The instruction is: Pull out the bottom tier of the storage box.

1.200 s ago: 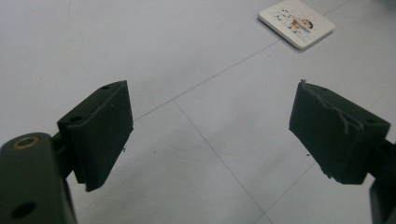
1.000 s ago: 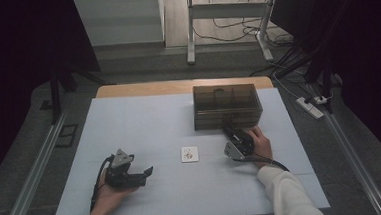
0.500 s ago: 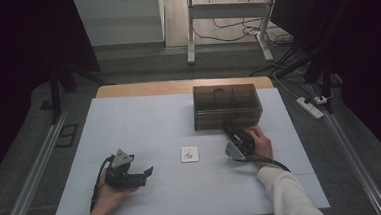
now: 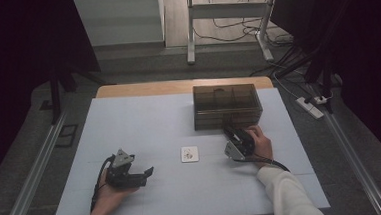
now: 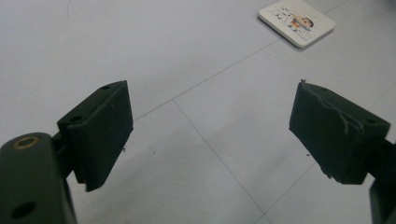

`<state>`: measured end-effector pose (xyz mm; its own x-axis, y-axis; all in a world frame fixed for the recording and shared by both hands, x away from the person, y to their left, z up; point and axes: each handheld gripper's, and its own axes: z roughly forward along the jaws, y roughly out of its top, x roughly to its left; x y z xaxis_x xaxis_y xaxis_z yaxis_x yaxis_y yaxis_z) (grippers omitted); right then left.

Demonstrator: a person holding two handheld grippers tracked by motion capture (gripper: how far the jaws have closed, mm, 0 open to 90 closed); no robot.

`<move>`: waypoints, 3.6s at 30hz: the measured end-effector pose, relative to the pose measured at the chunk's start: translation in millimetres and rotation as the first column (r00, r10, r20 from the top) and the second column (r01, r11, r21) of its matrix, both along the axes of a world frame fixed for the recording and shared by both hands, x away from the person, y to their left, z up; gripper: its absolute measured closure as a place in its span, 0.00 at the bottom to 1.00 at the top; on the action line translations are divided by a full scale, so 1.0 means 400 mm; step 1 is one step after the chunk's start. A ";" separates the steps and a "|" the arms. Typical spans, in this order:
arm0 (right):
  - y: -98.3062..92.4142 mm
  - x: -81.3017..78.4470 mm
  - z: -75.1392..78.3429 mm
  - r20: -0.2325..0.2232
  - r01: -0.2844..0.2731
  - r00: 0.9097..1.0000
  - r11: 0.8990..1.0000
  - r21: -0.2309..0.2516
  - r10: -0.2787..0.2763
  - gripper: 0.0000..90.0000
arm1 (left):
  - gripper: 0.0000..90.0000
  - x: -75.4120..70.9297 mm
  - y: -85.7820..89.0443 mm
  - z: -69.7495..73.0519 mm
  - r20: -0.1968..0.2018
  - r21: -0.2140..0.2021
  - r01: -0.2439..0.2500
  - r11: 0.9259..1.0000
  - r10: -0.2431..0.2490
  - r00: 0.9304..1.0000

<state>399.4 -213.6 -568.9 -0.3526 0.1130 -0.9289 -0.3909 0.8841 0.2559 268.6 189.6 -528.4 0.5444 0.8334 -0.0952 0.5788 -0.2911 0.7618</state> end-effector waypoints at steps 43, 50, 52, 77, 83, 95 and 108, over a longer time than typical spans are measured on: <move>0.010 -0.003 0.007 -0.055 0.050 0.997 0.999 0.007 -0.050 0.74 | 0.15 0.002 0.008 0.004 -0.001 -0.022 0.000 1.000 0.000 1.000; 0.018 -0.005 0.002 -0.038 0.068 0.997 0.998 -0.015 -0.069 0.78 | 0.15 0.002 0.007 0.004 -0.002 -0.021 0.001 1.000 -0.001 1.000; 0.017 -0.005 0.003 -0.038 0.068 0.997 0.998 -0.014 -0.069 0.78 | 0.15 0.002 0.007 0.004 -0.001 -0.021 0.001 1.000 -0.001 1.000; 0.005 0.000 -0.004 0.002 0.021 1.000 1.000 0.000 -0.021 0.87 | 0.15 0.001 0.008 0.004 -0.002 -0.023 -0.003 1.000 0.003 1.000; 0.004 -0.002 -0.005 0.009 0.013 1.000 1.000 0.000 -0.013 0.88 | 0.15 0.000 0.009 0.005 0.001 -0.025 -0.007 1.000 0.007 1.000; -0.005 0.005 -0.005 0.011 -0.011 1.000 1.000 -0.009 0.011 0.87 | 0.15 -0.001 0.011 0.006 0.004 -0.026 -0.011 1.000 0.012 1.000; -0.005 0.004 -0.009 0.043 -0.011 0.999 0.999 -0.047 0.013 0.89 | 0.15 -0.002 0.009 0.005 0.005 -0.025 -0.013 1.000 0.013 1.000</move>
<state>401.0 -215.6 -572.6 -0.3130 0.0648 -0.9475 -0.4111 0.8901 0.1967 267.9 193.3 -526.4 0.5342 0.8378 -0.1127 0.5781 -0.2648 0.7718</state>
